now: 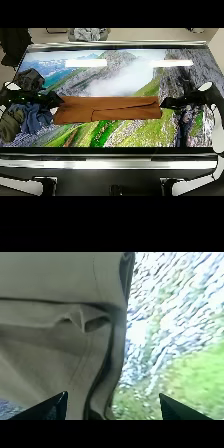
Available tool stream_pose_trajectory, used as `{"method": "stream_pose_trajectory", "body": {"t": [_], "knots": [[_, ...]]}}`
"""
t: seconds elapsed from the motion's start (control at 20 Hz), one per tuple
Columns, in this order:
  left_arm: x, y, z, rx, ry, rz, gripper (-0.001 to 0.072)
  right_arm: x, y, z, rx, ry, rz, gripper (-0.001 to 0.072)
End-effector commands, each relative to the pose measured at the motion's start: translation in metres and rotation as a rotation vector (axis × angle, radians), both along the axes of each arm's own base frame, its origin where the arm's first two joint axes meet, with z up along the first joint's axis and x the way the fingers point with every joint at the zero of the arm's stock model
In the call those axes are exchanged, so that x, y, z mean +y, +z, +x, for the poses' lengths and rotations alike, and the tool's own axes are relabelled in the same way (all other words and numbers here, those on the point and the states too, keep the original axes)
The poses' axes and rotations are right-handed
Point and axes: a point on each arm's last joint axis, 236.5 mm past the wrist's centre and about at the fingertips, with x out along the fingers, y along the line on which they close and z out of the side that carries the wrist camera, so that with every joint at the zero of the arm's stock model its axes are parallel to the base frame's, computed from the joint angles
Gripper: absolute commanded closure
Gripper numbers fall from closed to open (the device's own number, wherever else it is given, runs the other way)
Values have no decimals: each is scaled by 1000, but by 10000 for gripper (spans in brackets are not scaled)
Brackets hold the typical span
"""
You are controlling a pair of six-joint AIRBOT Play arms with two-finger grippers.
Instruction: Fold the shirts.
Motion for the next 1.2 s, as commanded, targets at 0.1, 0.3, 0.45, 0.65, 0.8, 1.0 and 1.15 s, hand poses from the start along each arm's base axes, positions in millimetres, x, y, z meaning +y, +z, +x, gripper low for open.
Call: {"method": "stream_pose_trajectory", "body": {"t": [0.1, 0.3, 0.45, 0.65, 0.8, 1.0, 1.15], "knots": [[-32, 26, -6, -51, -84, 8, 255, 28, -33, 5, 72, -76, 196, 16], [-55, 33, -10, -70, -137, 11, 255, 52, -41, 17, 68, -95, 188, 437], [-77, 33, -16, -67, -185, 8, 300, 67, -11, 27, -7, -70, 249, 677], [-141, 30, -22, -99, -244, -40, 680, 76, 74, 21, -162, 10, 228, 678], [-209, 26, -27, -116, -195, -172, 677, 91, 140, 4, -273, 80, 206, 678], [-269, 8, -26, -121, -85, -224, 678, 117, 209, -26, -383, 128, 182, 678], [-309, -10, -28, -49, -43, -312, 678, 132, 245, -46, -448, 148, 165, 677]]}}
